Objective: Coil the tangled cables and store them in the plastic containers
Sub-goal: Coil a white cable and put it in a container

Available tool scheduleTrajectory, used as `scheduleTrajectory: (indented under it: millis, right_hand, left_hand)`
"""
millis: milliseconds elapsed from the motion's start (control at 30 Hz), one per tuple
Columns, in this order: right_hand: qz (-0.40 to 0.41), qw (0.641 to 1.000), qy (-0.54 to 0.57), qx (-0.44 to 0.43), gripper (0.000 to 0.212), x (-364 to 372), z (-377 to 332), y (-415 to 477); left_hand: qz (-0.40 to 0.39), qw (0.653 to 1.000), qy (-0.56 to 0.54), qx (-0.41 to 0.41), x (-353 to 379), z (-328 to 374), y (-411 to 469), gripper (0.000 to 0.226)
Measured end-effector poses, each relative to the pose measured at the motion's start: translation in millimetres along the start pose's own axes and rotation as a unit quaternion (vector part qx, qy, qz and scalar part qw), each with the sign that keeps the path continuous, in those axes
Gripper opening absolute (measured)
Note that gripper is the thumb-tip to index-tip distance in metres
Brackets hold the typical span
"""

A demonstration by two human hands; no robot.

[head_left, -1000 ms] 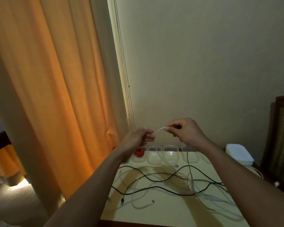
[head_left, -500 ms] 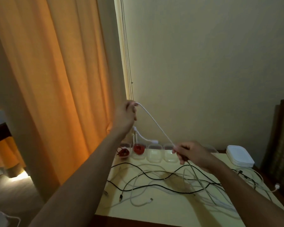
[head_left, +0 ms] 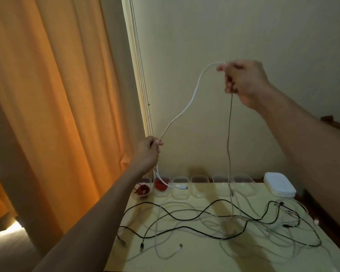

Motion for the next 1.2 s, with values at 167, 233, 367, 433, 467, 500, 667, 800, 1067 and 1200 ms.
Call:
scheduleTrajectory:
  millis: [167,233,367,433,467,500,667,800,1067,1200]
  right_hand:
    - [-0.017,0.999,-0.018,-0.046,0.016,-13,-26,18]
    - [-0.033,0.999,0.022,-0.024,0.015,-10,-16,12]
    - [-0.060,0.997,0.012,0.043,0.013,10,8,-6]
    - [-0.100,0.992,-0.001,0.082,0.016,25,22,-20]
    - [-0.123,0.987,0.006,0.101,0.016,33,29,-27]
    - [-0.141,0.983,0.016,0.117,0.014,39,33,-34]
    - [-0.170,0.969,0.074,0.161,0.020,46,44,-48]
    - [-0.158,0.971,0.088,0.156,0.021,43,41,-48]
    - [0.017,0.991,-0.094,0.092,0.020,9,82,-60]
    - [-0.129,0.978,-0.086,0.142,0.020,12,130,-117]
  left_hand:
    - [-0.025,0.999,0.003,0.021,12,3,-3,0.022]
    - [-0.032,0.999,0.020,0.028,16,0,0,0.023]
    - [-0.074,0.996,0.018,0.044,44,9,-4,0.030]
    - [-0.110,0.992,0.019,0.061,65,22,-7,0.033]
    - [-0.133,0.989,0.019,0.070,75,29,-9,0.033]
    - [-0.153,0.985,0.021,0.081,85,35,-10,0.033]
    - [-0.157,0.981,0.053,0.101,116,46,-4,0.028]
    - [-0.143,0.987,0.031,0.070,124,39,1,0.024]
    - [-0.062,0.997,-0.033,0.038,95,36,15,0.025]
    - [-0.053,0.995,-0.054,0.060,73,49,25,0.025]
Point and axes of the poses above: each hand's wrist, its own y-axis towards the middle knuckle, its own x-axis out of the palm, z = x × y, the point moved 3 cm from there along y, towards the middle knuckle, and after that the axes turned 5 degrees about -z, right-handed, at the moved point
